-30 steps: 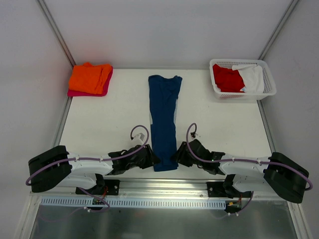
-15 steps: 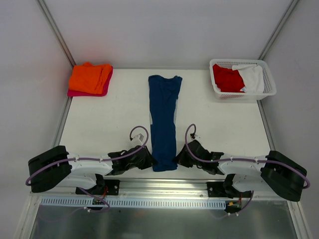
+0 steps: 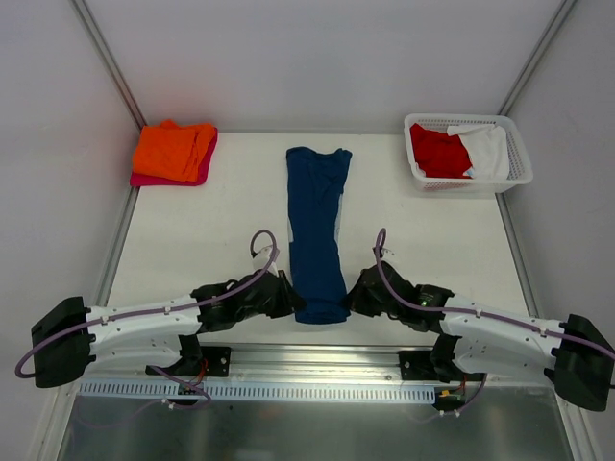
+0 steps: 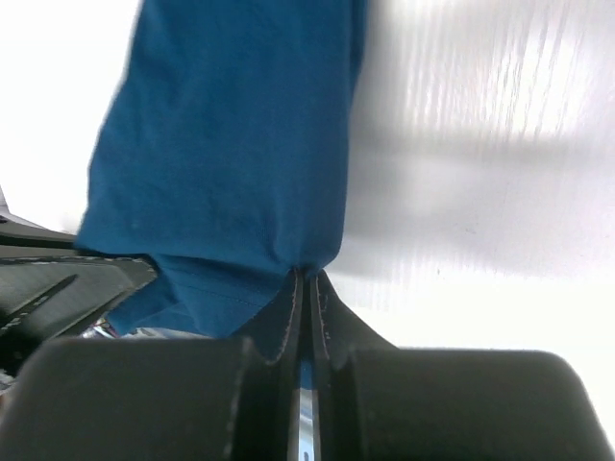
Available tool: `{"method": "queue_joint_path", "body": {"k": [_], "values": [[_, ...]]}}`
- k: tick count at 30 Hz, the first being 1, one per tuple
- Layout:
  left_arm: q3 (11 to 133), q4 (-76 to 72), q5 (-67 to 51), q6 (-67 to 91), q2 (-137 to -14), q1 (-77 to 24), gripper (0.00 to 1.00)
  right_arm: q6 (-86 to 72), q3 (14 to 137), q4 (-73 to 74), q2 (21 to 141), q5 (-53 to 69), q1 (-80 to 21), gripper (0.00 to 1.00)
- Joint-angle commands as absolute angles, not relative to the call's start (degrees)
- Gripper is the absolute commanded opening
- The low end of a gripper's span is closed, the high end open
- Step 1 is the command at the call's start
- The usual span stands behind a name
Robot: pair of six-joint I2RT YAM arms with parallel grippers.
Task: Fold and stack the t-shirts
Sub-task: Grab the bottom of the folded rectangular tshirt with both arms, then fold the folded rectangular tshirt in 1/3 of the way
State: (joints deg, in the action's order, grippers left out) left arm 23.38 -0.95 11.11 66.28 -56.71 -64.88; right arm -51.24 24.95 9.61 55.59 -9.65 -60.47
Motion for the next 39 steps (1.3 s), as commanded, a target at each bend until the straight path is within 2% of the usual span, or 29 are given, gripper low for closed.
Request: {"method": "queue_joint_path", "body": {"k": [1,9,19,33,39], "values": [[27.7,5.6,12.9,61.7,-56.5,-65.2,0.0,-47.3,29.8,21.2,53.4,-14.7,-60.6,0.01],[30.6,5.9,11.9,60.6,-58.5,-65.2,0.0,-45.0,34.0,22.1,55.8,-15.6,-60.3,0.01],[37.9,8.3,16.3,52.7,-61.1,-63.5,0.0,-36.7,45.0,22.1,68.1,-13.8,-55.4,0.01],[37.3,8.5,14.2,49.8,-62.0,-55.3,0.03,-32.7,51.2,21.7,74.4,-11.2,-52.0,0.01],[40.1,8.4,14.2,45.5,-64.6,-50.4,0.0,-29.9,54.3,21.8,77.4,-9.8,-48.9,0.01]]}}
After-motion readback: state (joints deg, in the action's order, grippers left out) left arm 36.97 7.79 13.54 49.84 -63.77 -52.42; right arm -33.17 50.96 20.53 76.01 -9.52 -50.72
